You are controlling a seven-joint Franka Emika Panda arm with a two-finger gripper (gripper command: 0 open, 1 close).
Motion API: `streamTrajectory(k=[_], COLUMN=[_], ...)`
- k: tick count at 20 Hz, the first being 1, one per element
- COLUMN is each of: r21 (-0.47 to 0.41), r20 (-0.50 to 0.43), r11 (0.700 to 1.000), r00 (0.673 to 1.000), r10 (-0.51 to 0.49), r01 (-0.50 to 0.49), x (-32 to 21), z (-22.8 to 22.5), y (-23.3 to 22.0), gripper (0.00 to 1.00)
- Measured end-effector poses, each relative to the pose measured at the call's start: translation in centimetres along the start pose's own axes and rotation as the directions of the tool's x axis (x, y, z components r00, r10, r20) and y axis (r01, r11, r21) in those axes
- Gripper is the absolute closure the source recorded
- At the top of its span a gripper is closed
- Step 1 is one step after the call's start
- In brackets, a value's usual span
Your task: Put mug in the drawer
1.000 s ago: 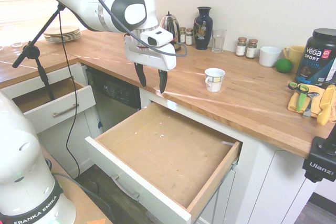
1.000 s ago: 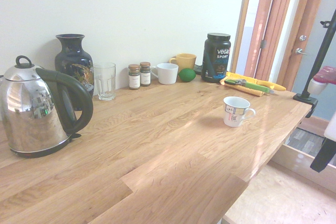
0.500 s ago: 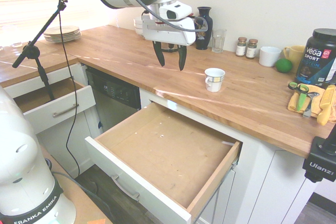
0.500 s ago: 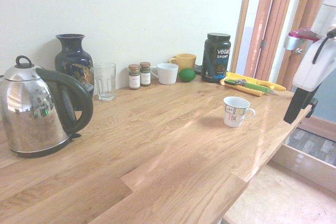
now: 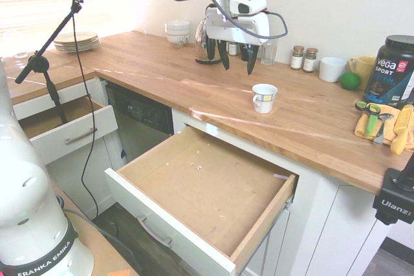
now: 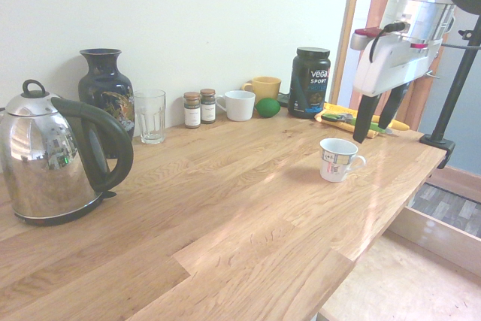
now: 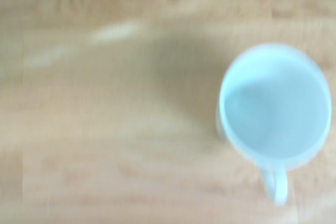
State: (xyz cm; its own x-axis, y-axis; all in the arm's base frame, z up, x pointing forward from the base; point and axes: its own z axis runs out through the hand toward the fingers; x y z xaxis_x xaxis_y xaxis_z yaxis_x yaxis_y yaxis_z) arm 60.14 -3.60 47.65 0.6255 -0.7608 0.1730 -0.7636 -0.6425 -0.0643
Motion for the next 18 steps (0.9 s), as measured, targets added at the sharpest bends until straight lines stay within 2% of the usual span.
streamTrajectory(k=[7, 18], r21=[-0.024, -0.057], r20=[0.010, 0.044], r11=[0.999, 0.998], r00=[1.000, 0.998], r10=[0.025, 0.039], r01=[-0.024, -0.037], x=[3.2, 3.8], z=[2.5, 6.4], y=[-3.5, -4.9], gripper=[0.00, 0.00])
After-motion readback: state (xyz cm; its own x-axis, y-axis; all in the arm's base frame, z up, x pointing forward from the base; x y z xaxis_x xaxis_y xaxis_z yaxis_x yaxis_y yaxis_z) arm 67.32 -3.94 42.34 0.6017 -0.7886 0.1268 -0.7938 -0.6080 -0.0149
